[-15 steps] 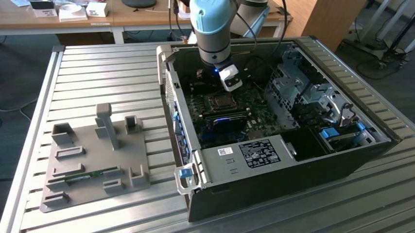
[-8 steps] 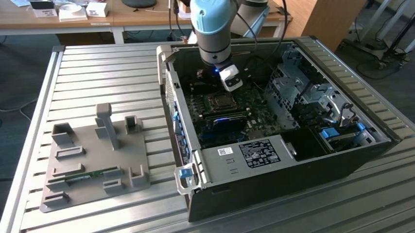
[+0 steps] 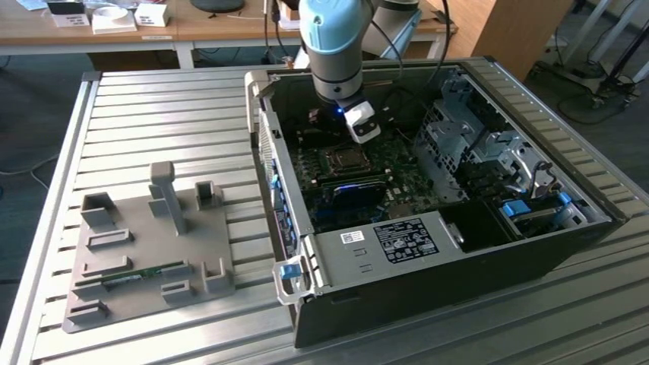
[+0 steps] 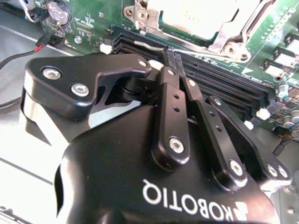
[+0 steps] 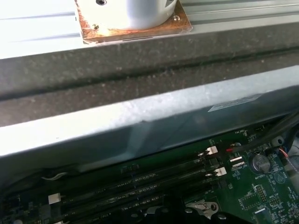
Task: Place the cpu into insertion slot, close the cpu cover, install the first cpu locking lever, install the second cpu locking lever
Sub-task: 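Install the first cpu locking lever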
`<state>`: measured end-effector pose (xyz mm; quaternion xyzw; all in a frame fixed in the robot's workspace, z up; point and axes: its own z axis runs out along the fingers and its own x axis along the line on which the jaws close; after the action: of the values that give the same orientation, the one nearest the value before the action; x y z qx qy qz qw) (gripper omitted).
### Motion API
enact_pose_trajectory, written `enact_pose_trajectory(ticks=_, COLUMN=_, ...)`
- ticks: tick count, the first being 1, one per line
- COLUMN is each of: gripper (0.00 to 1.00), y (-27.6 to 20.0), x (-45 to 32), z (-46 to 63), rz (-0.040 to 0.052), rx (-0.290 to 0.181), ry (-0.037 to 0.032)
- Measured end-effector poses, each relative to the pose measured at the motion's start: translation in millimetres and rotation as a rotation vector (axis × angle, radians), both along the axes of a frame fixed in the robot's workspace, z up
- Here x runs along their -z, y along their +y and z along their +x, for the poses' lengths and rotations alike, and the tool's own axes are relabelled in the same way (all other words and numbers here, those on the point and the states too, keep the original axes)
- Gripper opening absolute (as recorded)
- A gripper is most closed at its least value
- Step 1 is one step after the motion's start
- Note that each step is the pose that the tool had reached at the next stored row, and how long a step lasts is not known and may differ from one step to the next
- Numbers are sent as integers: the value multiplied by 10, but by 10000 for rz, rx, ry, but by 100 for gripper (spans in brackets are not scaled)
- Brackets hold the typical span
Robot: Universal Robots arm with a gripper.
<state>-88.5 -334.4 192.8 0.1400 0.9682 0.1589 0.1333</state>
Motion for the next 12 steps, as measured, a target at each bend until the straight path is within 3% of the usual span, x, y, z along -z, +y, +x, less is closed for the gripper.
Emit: enact_pose_trajectory(ticks=12, gripper=11, y=0, x=45, z=3, rz=-47, rx=-2, ry=1)
